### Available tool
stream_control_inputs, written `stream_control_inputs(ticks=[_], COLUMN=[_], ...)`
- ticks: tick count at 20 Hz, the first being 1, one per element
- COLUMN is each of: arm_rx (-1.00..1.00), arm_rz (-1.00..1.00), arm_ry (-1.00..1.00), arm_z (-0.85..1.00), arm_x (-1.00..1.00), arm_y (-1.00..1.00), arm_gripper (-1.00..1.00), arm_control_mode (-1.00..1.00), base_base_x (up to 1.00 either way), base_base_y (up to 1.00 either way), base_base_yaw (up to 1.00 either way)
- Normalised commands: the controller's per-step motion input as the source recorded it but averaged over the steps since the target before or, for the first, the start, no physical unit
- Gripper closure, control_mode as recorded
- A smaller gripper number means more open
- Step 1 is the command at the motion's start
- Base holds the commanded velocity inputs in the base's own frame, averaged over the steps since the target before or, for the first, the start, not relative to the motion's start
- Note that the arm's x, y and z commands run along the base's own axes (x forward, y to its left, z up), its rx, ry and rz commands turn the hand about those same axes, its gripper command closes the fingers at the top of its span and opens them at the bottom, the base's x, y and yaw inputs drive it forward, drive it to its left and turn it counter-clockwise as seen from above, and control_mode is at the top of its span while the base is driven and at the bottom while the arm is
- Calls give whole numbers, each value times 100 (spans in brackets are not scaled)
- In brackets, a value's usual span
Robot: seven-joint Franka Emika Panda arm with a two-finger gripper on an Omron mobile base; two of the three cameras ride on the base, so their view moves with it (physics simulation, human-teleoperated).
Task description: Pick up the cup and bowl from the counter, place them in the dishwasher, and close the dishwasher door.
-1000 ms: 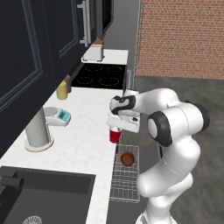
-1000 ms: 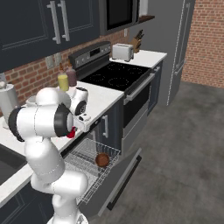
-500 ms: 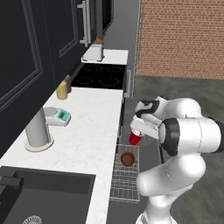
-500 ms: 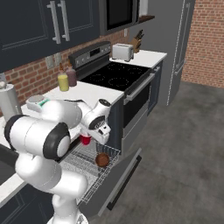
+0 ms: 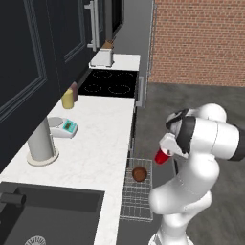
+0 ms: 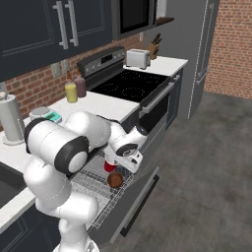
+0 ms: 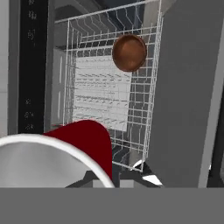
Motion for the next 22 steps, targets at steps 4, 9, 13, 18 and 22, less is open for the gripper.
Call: stream_control_inputs(ticks=[4, 9, 13, 18, 22], arm_rx=[4, 1, 0, 0, 0], arm_rz=[35, 27, 14, 3, 0], arm_ry=[-13, -8, -5, -14, -15], arm_z=[-68, -55, -43, -49, -50], arm_x=[5, 17, 31, 34, 22], arm_y=[-27, -6, 1, 17, 39], arm_gripper=[100, 100, 100, 100, 100], arm_control_mode=[-100, -100, -100, -100, -100], base_base_x=[0, 0, 0, 0, 0], base_base_y=[0, 0, 0, 0, 0], base_base_yaw=[0, 0, 0, 0, 0])
